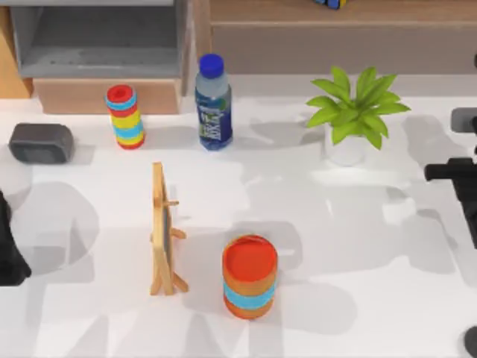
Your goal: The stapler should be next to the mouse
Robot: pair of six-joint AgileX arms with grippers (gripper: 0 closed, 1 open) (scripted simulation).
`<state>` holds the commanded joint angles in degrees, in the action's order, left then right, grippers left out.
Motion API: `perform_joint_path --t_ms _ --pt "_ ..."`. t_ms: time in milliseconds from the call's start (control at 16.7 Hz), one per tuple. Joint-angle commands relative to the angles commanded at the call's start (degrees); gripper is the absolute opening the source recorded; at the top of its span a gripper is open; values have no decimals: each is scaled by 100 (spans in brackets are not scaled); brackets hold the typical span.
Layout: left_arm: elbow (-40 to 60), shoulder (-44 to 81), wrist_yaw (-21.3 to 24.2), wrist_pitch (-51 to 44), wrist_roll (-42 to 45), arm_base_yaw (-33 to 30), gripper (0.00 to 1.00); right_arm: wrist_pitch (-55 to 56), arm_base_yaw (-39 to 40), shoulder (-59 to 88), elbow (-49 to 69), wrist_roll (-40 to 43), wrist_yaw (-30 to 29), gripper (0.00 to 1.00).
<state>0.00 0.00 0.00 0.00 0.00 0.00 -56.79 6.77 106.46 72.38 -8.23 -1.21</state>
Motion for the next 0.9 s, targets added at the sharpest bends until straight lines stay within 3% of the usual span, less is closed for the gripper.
perform_joint_path --t_ms 900 --pt "0 0 0 0 0 0 100 257 -12 -208 94 0 -17 0"
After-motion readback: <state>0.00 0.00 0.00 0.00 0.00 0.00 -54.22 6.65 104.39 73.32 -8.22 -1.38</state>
